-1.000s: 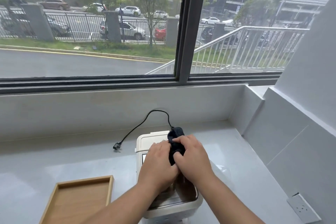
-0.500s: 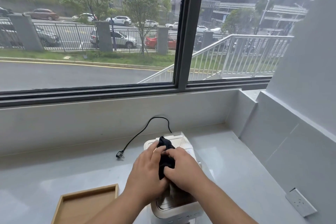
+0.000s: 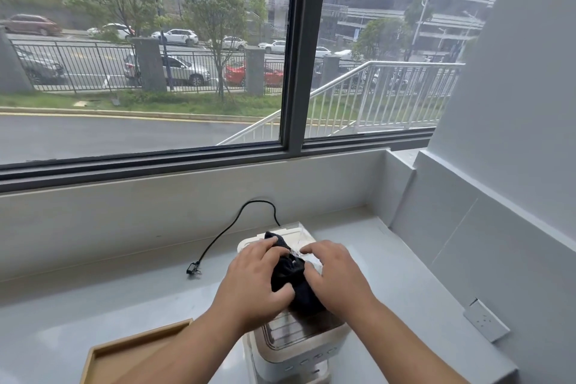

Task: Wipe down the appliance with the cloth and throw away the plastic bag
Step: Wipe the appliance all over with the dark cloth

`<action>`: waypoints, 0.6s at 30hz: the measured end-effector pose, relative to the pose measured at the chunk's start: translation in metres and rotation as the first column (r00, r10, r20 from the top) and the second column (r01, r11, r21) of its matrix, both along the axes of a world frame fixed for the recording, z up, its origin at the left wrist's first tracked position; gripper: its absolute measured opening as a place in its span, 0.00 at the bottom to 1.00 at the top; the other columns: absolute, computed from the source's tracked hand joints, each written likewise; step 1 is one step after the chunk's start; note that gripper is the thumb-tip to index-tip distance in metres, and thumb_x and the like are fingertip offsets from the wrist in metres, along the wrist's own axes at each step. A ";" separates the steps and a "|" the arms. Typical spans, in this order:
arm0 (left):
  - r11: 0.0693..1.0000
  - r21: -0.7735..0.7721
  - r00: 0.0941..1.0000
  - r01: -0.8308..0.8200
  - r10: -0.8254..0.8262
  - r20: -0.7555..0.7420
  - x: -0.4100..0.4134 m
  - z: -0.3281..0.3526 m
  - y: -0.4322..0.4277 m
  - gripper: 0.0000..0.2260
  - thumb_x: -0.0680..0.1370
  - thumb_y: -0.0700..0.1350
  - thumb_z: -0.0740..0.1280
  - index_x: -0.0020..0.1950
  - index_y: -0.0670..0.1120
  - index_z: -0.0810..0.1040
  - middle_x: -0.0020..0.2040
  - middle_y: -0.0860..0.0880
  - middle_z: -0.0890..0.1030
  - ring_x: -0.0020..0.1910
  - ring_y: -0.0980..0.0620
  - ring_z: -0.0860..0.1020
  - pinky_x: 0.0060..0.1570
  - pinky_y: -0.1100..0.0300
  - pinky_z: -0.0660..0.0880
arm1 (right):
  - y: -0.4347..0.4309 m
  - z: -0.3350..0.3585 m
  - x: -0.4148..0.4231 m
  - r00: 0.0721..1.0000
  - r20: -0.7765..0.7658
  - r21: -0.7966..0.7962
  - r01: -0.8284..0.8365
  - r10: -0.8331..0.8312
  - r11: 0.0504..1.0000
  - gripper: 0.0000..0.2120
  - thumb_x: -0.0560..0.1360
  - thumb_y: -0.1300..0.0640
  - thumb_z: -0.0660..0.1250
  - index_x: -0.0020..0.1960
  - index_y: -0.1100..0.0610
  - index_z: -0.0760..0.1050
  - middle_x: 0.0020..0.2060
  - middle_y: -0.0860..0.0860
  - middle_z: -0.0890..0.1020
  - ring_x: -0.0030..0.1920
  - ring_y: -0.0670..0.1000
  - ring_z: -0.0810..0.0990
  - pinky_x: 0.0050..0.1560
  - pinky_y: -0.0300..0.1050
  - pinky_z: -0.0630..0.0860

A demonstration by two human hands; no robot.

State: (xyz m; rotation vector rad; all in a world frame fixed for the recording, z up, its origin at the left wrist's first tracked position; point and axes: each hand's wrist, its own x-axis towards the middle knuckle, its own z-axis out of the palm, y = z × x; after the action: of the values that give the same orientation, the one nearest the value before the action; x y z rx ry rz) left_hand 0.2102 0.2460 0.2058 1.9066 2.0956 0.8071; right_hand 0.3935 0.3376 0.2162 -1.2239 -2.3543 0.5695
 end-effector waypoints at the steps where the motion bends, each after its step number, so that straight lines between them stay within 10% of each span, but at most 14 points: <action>1: 1.000 0.008 1.000 0.002 -0.002 -0.003 0.001 0.002 0.000 0.29 0.71 0.62 0.62 0.72 0.60 0.72 0.77 0.60 0.67 0.77 0.56 0.61 0.77 0.56 0.59 | 0.003 -0.002 0.003 1.000 0.007 -0.005 0.018 -0.018 1.000 0.15 0.78 0.52 0.63 0.64 0.45 0.78 0.60 0.41 0.80 0.64 0.46 0.71 0.63 0.38 0.68; 18: 0.995 -0.098 0.977 0.006 -0.027 -0.209 0.020 0.017 0.036 0.34 0.70 0.69 0.60 0.75 0.60 0.69 0.80 0.57 0.65 0.80 0.52 0.58 0.81 0.49 0.49 | 0.027 -0.019 0.049 0.984 -0.002 -0.148 0.178 -0.181 0.973 0.23 0.76 0.42 0.65 0.70 0.45 0.74 0.67 0.44 0.78 0.69 0.47 0.72 0.67 0.45 0.71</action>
State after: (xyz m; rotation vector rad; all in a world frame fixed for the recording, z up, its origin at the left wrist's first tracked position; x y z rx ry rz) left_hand 0.2299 0.2820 0.2229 2.0323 2.1892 0.5080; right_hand 0.4422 0.3646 0.1977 -1.4742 -2.1914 0.6988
